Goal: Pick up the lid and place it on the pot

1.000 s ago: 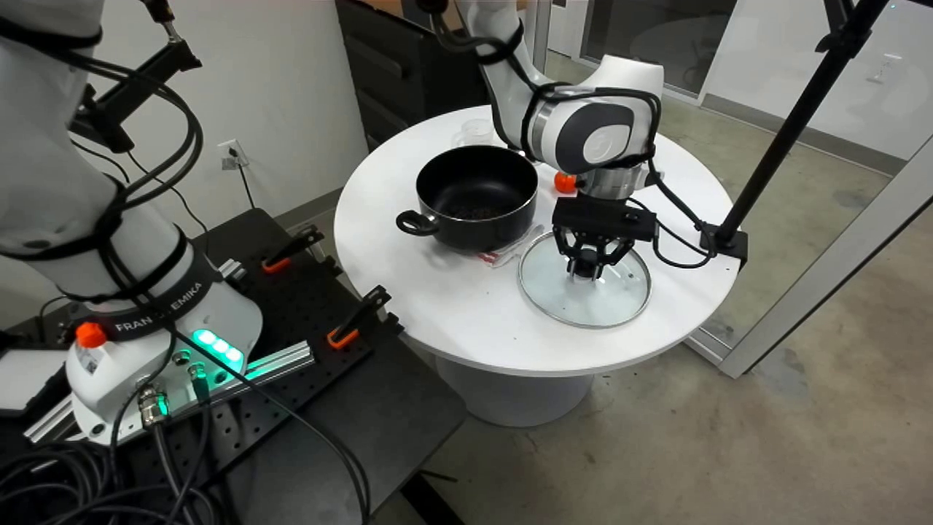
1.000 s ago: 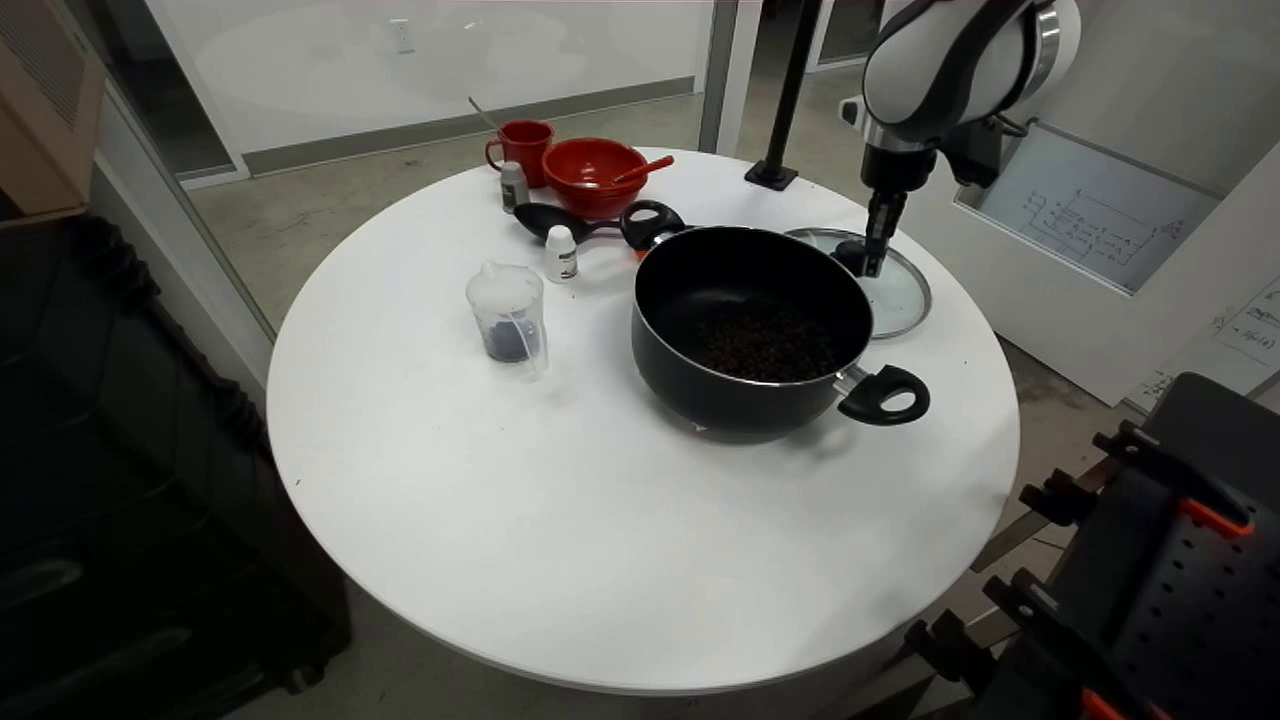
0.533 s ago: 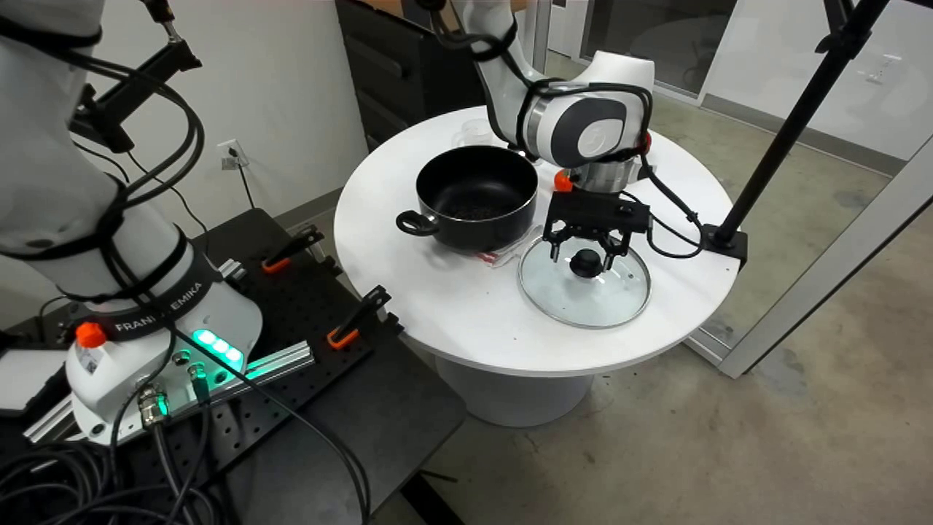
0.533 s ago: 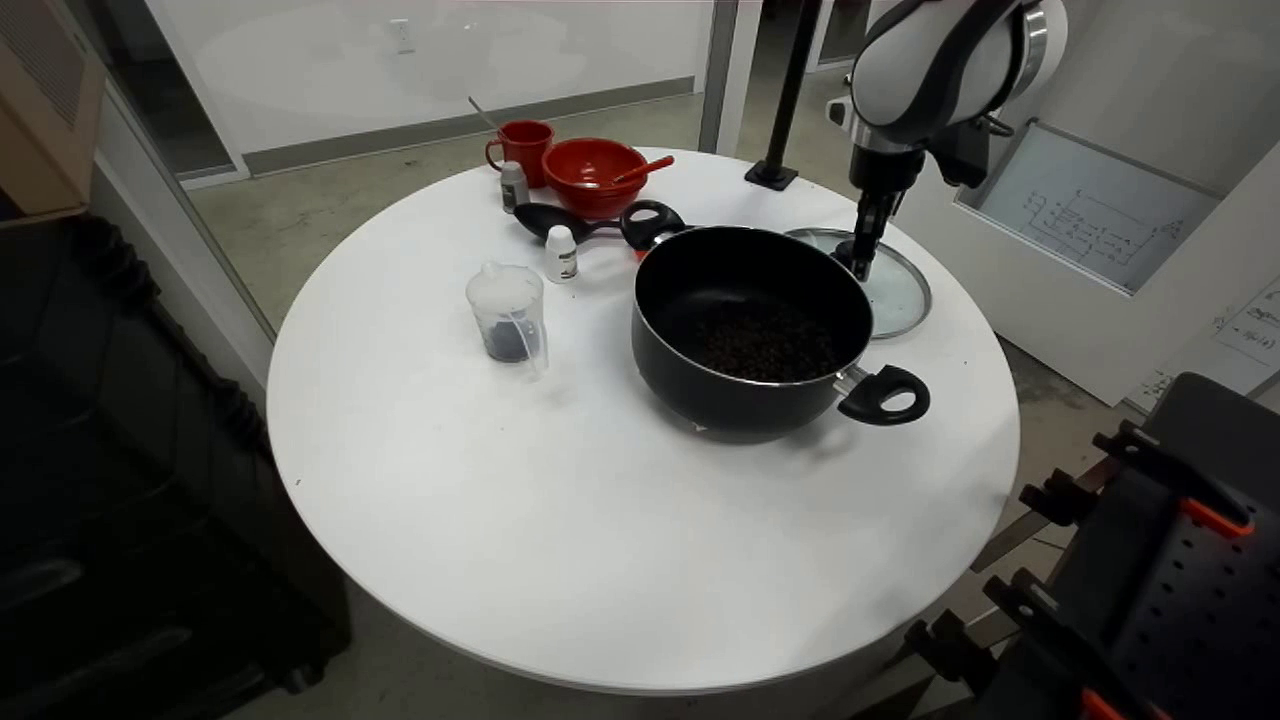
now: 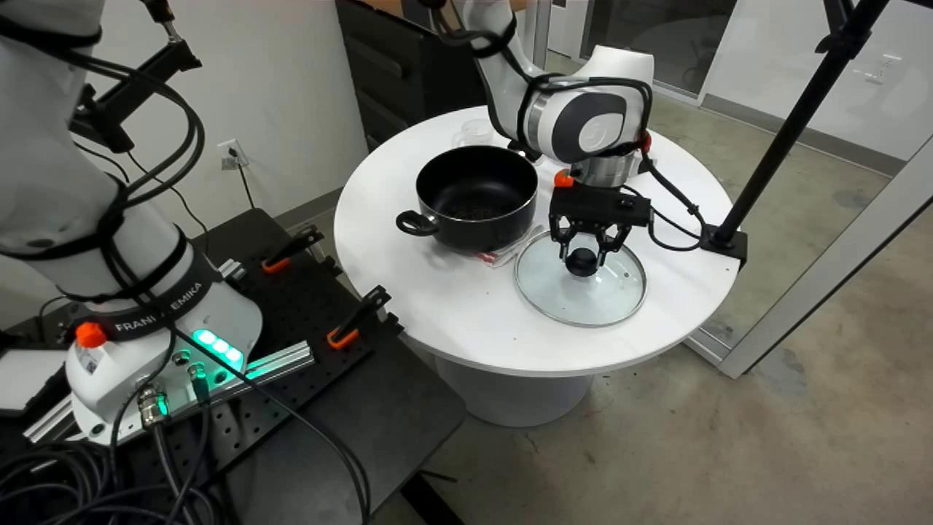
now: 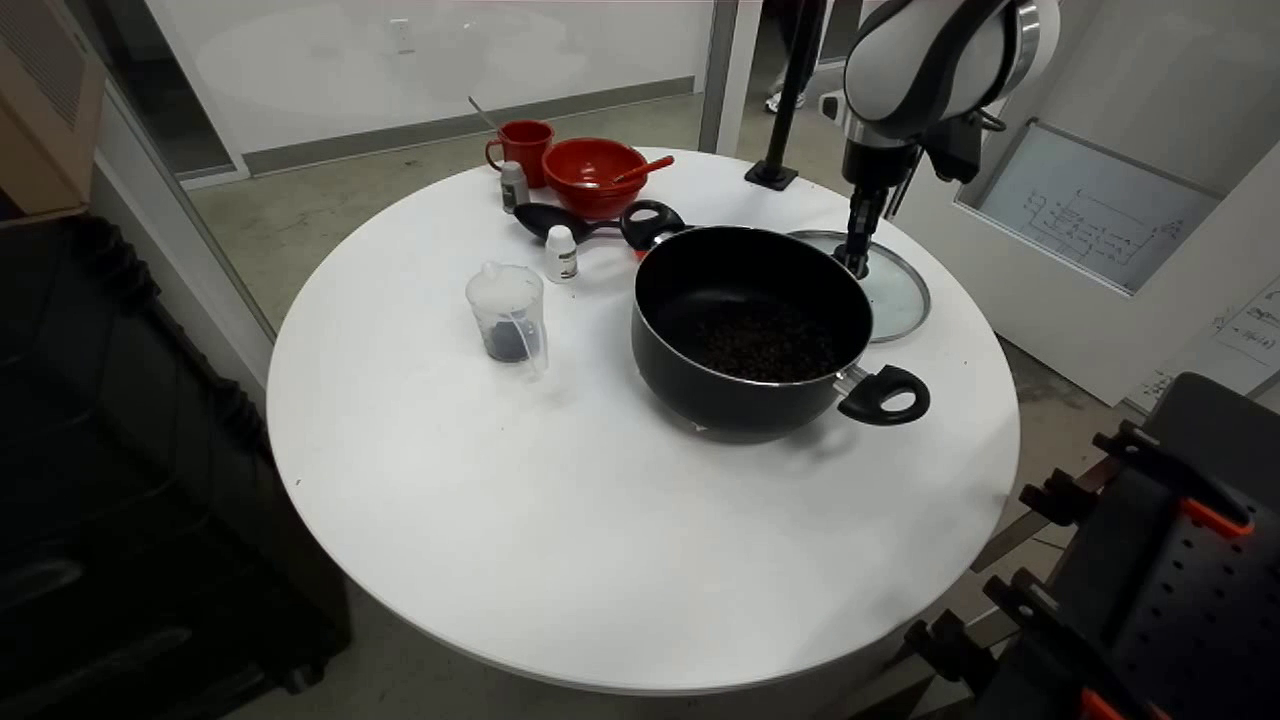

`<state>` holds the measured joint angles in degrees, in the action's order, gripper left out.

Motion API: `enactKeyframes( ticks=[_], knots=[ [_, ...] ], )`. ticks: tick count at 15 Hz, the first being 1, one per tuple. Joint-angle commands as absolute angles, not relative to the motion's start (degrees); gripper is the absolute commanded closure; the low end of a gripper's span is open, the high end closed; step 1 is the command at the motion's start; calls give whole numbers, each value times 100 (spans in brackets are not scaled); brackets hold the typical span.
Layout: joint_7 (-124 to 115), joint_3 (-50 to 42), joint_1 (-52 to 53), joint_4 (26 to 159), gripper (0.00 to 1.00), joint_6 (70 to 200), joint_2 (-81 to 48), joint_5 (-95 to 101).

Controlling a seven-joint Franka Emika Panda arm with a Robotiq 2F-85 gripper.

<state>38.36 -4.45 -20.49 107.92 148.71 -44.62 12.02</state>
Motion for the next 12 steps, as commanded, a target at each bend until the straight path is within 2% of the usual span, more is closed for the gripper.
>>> enactKeyframes(
  ticks=[1, 2, 12],
  knots=[
    [3789, -480, -2022, 10735, 71, 14854, -4447, 1240],
    [3741, -502, -1998, 10688, 75, 14797, -4463, 1239],
    [2719, -569, -1364, 9722, 75, 13341, -4006, 1282]
  ],
)
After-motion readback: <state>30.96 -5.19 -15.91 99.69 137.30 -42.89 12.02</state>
